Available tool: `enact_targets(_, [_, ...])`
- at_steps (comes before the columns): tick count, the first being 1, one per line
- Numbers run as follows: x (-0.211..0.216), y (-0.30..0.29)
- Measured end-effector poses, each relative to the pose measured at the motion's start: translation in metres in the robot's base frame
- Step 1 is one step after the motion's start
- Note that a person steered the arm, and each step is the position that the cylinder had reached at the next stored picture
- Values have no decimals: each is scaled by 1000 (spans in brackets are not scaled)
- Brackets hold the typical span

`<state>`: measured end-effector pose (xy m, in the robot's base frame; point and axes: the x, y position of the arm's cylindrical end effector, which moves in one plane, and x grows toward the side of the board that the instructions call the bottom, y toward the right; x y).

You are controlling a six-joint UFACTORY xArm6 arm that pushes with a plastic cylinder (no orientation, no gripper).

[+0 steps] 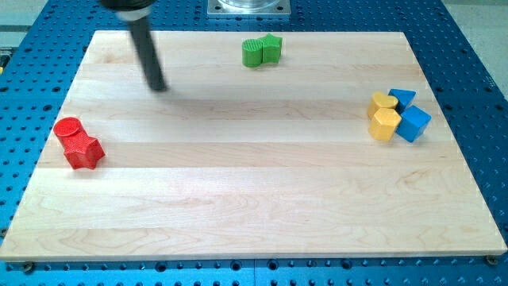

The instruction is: Slightly push the green blocks to the right

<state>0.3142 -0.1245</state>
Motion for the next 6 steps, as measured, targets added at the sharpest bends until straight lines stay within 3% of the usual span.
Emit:
enact_targets(2, [-47, 114])
enact_targets(4, [-109, 113])
enact_targets(5, [-120, 123])
enact_targets(6, [-105, 178])
